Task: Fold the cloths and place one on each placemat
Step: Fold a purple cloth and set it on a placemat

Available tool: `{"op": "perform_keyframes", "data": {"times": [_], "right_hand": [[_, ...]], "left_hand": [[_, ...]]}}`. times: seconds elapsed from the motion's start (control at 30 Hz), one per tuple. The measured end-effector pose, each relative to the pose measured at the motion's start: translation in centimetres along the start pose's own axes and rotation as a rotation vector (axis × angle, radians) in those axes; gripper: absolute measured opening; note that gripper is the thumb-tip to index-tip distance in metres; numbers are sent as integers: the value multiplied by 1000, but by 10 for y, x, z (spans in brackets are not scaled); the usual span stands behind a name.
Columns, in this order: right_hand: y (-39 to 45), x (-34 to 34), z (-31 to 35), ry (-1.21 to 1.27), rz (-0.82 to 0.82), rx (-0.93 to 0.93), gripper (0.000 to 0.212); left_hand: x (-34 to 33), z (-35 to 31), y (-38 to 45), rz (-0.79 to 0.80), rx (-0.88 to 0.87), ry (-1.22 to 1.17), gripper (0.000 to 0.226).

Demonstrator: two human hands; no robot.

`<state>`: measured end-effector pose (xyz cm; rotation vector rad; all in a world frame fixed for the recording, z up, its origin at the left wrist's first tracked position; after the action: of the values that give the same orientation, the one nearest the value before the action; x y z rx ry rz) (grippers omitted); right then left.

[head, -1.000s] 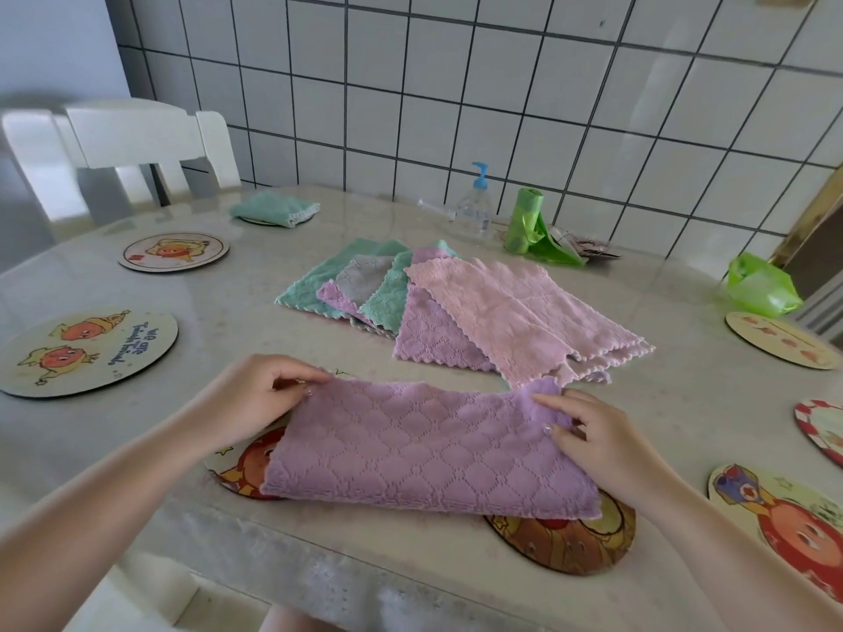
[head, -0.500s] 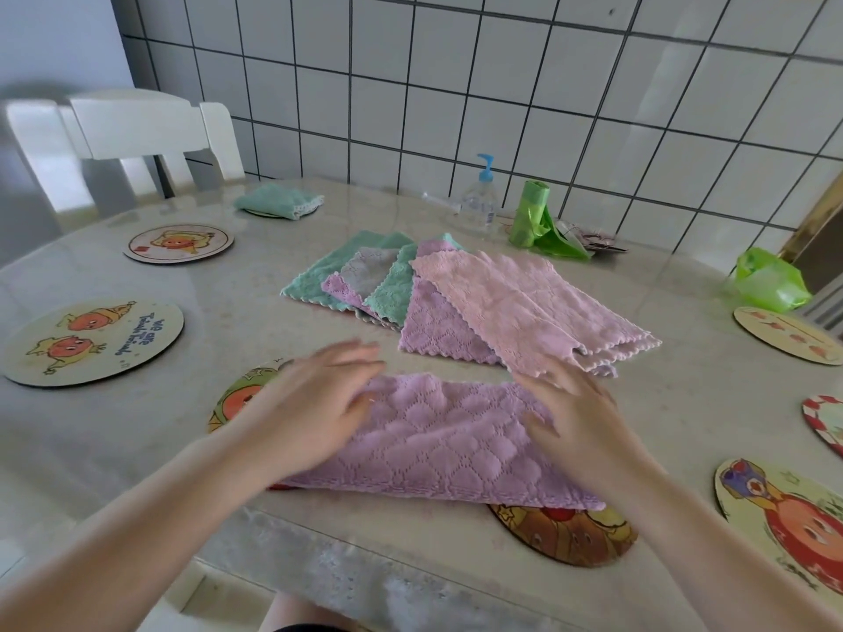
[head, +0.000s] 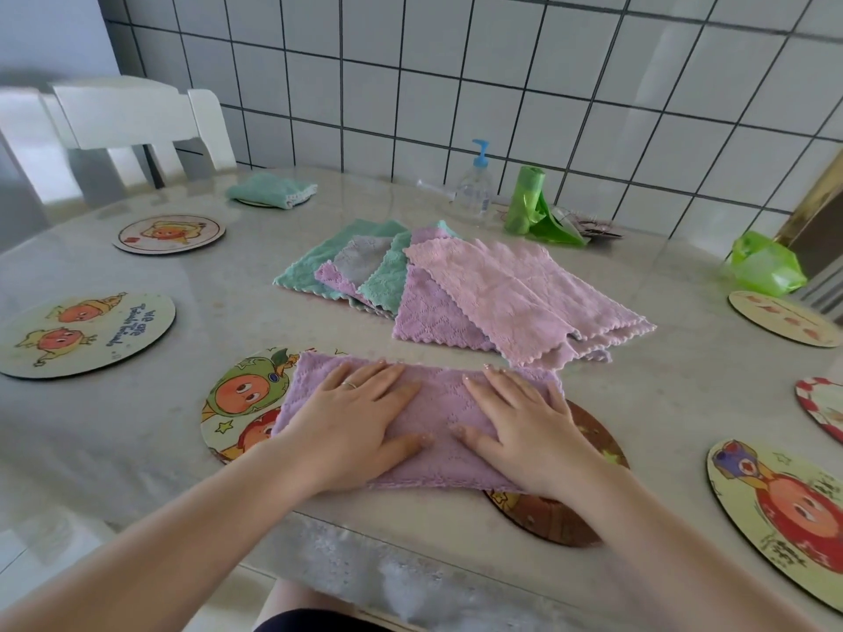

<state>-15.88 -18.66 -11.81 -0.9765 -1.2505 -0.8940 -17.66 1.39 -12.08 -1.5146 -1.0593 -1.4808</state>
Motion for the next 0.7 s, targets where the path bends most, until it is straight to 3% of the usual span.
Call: {"op": "perform_keyframes", "data": {"times": [0.1,0.23,0.3,0.4,0.5,0.7], "right_hand": [[-7,-3,-21,-8,-17,-32,87],[-18,-6,-46,-5,-56,-111,107],[-18,-2,-49,-20,-98,-115,107],[-8,11,-37,67,-220,-19,77],[14,23,-14,313,-247,82,36],[59,31,18,346,-137,120,24]], "left_hand": [[-2,15,-6,-10,23,21,96],[-4,32,-18,-38,56,14,99],[2,29,-25,-151,0,16,86],[9,3,-37,-344,-194,-87,48],[8,-26,-44,-394,-345,-180,33],[-8,-33,-45,-455,-279,-302,20]]}}
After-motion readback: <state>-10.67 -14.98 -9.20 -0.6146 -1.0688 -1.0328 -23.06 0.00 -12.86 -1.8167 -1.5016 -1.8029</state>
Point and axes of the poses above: each hand's wrist, its own y-axis towards the middle knuckle, its own x-axis out of the back of the hand, z = x × y, the point moved 2 cm from there along y, towards the middle knuckle, and after that the axes turned 2 degrees about -z, right-handed, at the moved point
